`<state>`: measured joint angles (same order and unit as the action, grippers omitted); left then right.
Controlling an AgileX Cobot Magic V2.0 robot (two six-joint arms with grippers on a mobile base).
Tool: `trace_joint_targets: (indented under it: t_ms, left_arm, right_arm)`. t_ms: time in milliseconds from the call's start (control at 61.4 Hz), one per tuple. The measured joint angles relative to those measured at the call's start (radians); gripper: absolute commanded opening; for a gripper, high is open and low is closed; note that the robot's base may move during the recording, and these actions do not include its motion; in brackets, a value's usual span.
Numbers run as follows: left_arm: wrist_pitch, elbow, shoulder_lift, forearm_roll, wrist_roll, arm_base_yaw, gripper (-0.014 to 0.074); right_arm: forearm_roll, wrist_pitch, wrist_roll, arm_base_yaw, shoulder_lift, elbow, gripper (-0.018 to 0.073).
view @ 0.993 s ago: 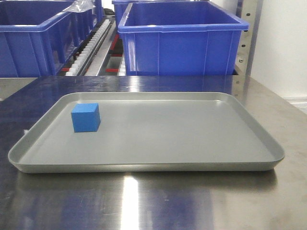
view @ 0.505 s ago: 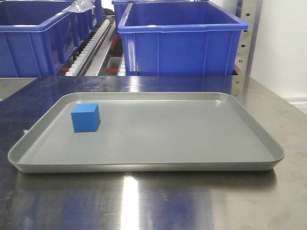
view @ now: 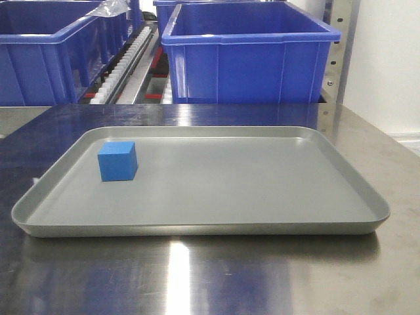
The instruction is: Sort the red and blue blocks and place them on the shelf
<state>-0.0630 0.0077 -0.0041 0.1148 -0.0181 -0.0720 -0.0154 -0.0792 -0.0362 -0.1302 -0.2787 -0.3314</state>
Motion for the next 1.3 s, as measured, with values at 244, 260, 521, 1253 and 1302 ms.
trace_joint_targets:
  t_ms: [244, 260, 521, 1253, 1302]
  left_arm:
    - [0.000, 0.000, 0.000, 0.000, 0.000, 0.000, 0.0124]
    - [0.000, 0.000, 0.000, 0.000, 0.000, 0.000, 0.0124]
    - [0.000, 0.000, 0.000, 0.000, 0.000, 0.000, 0.0124]
    - [-0.069, -0.082, 0.114, -0.055, 0.000, 0.000, 0.0124]
    - [-0.069, -0.113, 0.152, -0.090, 0.000, 0.000, 0.0124]
  right_arm:
    - [0.000, 0.000, 0.000, 0.000, 0.000, 0.002, 0.0057]
    - [0.000, 0.000, 0.000, 0.000, 0.000, 0.004, 0.0057]
    - [0.000, 0.000, 0.000, 0.000, 0.000, 0.004, 0.0057]
    - [0.000, 0.000, 0.000, 0.000, 0.000, 0.004, 0.0057]
    - [0.000, 0.000, 0.000, 0.000, 0.000, 0.004, 0.0057]
